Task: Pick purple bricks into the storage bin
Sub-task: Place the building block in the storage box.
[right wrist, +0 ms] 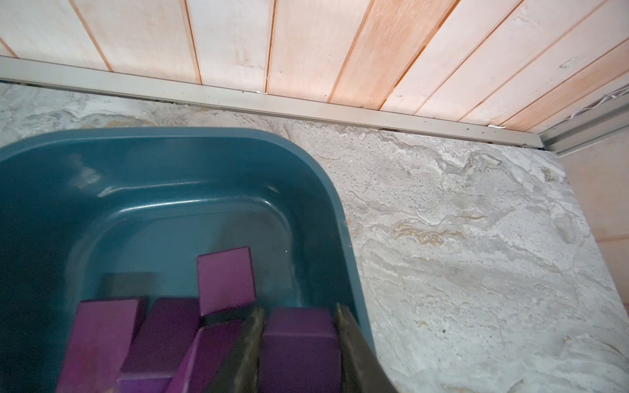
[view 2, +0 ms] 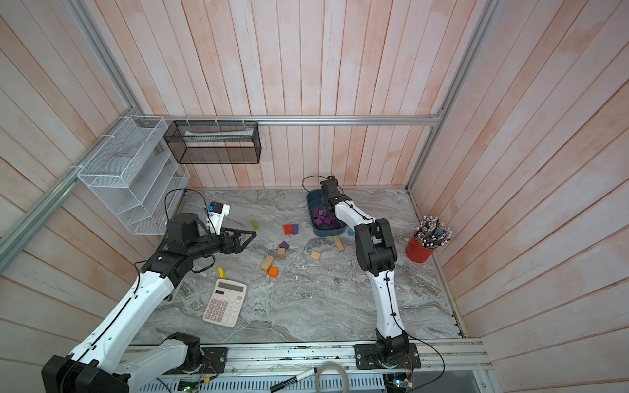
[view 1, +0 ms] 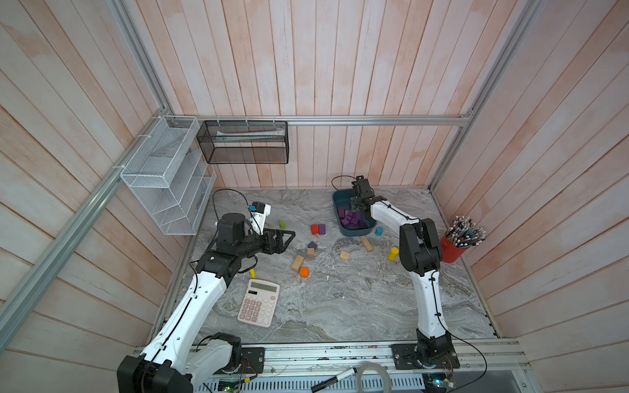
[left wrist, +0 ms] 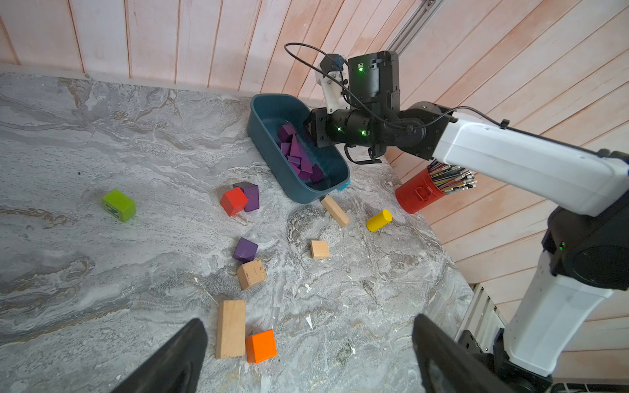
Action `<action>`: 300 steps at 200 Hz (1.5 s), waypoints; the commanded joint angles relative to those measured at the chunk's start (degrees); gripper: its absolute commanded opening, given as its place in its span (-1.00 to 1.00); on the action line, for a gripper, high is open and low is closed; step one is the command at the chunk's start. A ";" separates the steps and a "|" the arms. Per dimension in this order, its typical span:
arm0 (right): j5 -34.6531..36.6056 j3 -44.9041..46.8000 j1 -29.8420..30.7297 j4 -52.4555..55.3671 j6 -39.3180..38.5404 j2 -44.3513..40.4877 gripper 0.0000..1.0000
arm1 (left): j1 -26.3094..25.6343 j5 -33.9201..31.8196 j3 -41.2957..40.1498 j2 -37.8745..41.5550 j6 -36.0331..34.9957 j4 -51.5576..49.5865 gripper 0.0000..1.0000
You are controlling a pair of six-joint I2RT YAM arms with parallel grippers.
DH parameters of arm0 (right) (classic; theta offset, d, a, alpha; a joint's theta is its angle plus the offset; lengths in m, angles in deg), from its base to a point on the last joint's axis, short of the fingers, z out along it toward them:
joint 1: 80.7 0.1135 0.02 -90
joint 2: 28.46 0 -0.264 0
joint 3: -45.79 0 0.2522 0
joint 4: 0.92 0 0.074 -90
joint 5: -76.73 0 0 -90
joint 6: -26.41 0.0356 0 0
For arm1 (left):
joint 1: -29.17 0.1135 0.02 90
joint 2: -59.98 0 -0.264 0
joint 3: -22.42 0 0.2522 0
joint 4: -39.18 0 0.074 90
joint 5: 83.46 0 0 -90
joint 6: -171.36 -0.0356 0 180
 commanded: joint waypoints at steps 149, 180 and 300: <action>-0.68 -2.42 0.86 1.36 1.69 2.97 -0.18 | 0.23 0.23 -0.59 0.22 -0.03 0.10 0.90; -0.66 -3.68 1.24 2.34 1.35 1.92 0.04 | 0.27 0.23 -0.55 0.31 -0.05 0.08 0.90; -4.80 0.50 4.06 3.96 4.58 -16.54 0.42 | 0.61 -2.12 -0.46 0.56 -0.34 -0.37 0.97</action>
